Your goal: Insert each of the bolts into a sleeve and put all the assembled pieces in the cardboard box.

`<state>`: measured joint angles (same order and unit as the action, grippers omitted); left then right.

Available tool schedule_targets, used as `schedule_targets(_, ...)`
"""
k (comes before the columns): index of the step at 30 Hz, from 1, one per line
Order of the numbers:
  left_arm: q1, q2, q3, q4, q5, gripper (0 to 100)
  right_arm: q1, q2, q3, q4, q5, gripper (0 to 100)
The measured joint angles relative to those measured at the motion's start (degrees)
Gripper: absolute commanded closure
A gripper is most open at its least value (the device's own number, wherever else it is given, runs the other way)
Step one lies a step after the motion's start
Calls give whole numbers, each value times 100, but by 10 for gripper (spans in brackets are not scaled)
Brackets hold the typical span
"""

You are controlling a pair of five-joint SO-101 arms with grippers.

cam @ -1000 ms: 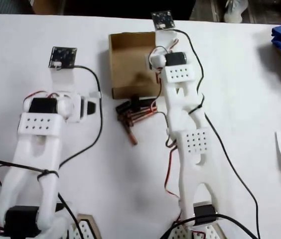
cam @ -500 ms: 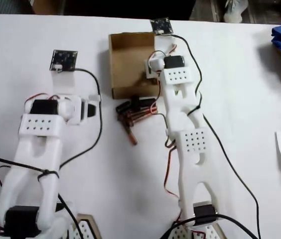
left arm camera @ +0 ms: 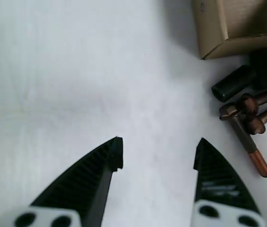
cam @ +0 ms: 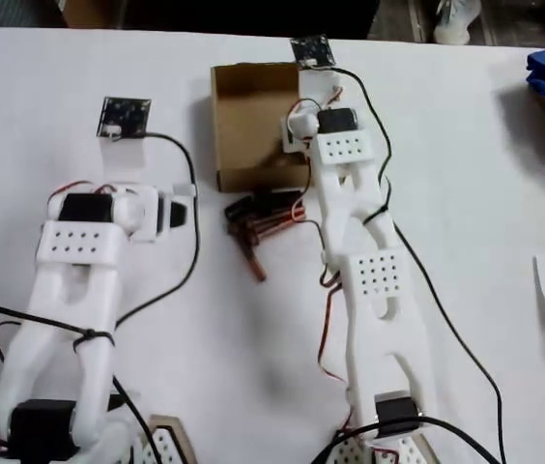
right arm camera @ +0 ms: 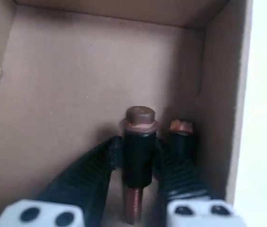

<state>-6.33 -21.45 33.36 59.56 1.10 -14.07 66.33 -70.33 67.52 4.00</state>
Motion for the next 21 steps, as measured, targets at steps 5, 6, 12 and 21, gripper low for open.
schedule_targets(5, 0, 0, 0, 0, 0, 744, 0, 149, -149, 0, 0, 858)
schedule_targets(6, 0, 0, 0, 0, 0, 744, 0, 149, -149, 0, 0, 858)
schedule_targets(12, 0, 0, 0, 0, 0, 744, 0, 149, -659, 158, 0, 858)
schedule_targets(21, 0, 0, 0, -185, 0, 744, -9, 132, -2251, 2207, 0, 858)
